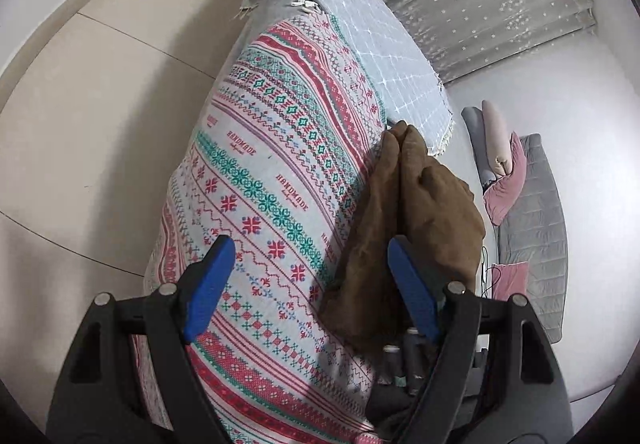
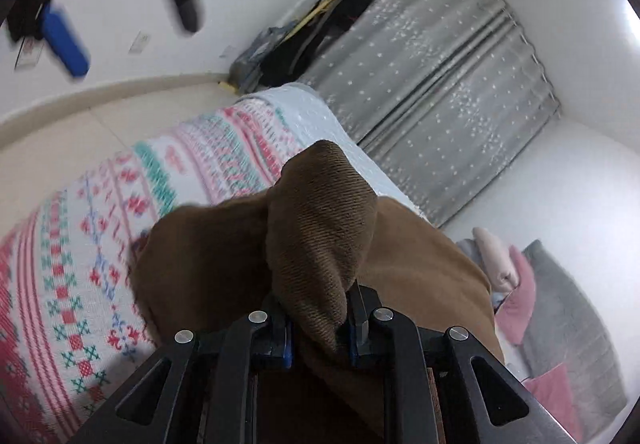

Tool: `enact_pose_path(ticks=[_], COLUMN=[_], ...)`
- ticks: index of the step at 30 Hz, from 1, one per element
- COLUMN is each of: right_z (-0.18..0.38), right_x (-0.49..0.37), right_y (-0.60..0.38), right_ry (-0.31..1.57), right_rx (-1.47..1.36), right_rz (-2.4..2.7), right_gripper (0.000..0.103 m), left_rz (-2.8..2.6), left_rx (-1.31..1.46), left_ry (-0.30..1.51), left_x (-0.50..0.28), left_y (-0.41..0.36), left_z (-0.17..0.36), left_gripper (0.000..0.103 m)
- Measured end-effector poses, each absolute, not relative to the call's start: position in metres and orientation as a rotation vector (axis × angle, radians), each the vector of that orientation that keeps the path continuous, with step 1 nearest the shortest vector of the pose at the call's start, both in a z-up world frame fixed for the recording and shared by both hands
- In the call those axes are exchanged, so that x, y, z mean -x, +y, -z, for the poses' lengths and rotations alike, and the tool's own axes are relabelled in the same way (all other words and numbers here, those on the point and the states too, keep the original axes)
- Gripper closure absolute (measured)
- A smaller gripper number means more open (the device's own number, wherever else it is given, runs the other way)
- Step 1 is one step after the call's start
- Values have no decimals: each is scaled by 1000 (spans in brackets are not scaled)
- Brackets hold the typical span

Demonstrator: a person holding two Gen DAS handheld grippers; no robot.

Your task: Fold large clothes

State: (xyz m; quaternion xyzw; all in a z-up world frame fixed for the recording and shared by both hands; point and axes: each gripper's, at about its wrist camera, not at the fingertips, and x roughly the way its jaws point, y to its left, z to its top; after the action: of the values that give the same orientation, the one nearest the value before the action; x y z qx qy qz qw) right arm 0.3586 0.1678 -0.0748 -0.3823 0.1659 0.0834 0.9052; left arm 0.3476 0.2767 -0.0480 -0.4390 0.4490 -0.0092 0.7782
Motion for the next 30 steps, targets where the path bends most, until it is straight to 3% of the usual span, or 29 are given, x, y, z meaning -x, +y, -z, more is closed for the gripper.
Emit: enact_pose_path(ticks=[5,10,12,14,17,22,30], right_z=[35,109,104,89,61,29,78], right_x=[-345,-360,-360,-362,-354,-314,-294], right_y=[166,187,185,180,165,107,44], right_ry=[296,465,481,536,582,493,486], right_rx=[683,800,736,669,608,571,744], right_rz=[-229,-229,-223,-256,-338,-241,-89], right_gripper=[86,85,83,78,62,36,35], left_rz=[29,42,52,48,77,161,138], left_rx=[948,953,960,964,978,875,550], left_ry=[961,983,977,964,948,952,980], left_x=[-351,-350,-348,-347,-348,-358,-385], left_y=[275,274,277,280,276,238,150], left_z=[47,52,52,50,47,35,28], left_gripper=[24,24,24,24,24,24,23])
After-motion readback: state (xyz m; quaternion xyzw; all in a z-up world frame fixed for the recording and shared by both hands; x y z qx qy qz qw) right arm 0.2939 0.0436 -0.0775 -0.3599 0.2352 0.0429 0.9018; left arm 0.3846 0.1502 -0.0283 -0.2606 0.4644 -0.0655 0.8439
